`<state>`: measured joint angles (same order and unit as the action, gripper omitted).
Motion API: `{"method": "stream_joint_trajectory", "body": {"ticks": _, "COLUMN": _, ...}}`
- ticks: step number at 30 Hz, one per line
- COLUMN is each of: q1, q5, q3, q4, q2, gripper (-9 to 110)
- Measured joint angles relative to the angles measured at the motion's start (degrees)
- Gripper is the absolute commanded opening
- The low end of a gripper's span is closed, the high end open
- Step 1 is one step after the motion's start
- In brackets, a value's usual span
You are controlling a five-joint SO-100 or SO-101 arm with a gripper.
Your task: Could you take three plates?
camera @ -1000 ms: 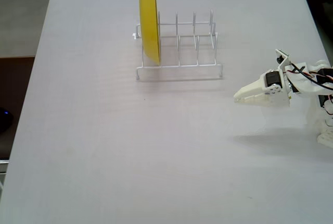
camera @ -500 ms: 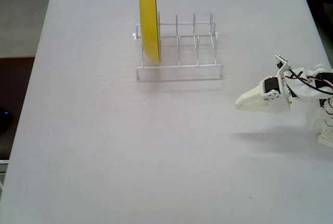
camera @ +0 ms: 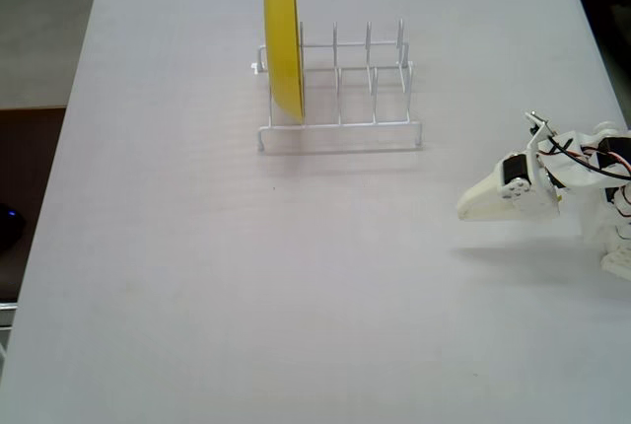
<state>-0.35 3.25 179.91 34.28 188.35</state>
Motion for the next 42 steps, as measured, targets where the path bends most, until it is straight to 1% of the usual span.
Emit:
{"method": "stream_joint_trajectory", "body": {"ticks": 13, "q1": 0.0, "q5": 0.0, "q3": 0.0, "q4": 2.3, "q2": 0.0, "gripper": 0}}
{"method": "stream_joint_trajectory", "body": {"ticks": 42, "q1": 0.0, "q5": 0.6, "q3": 0.0, "q4": 2.3, "q2": 0.0, "gripper": 0}}
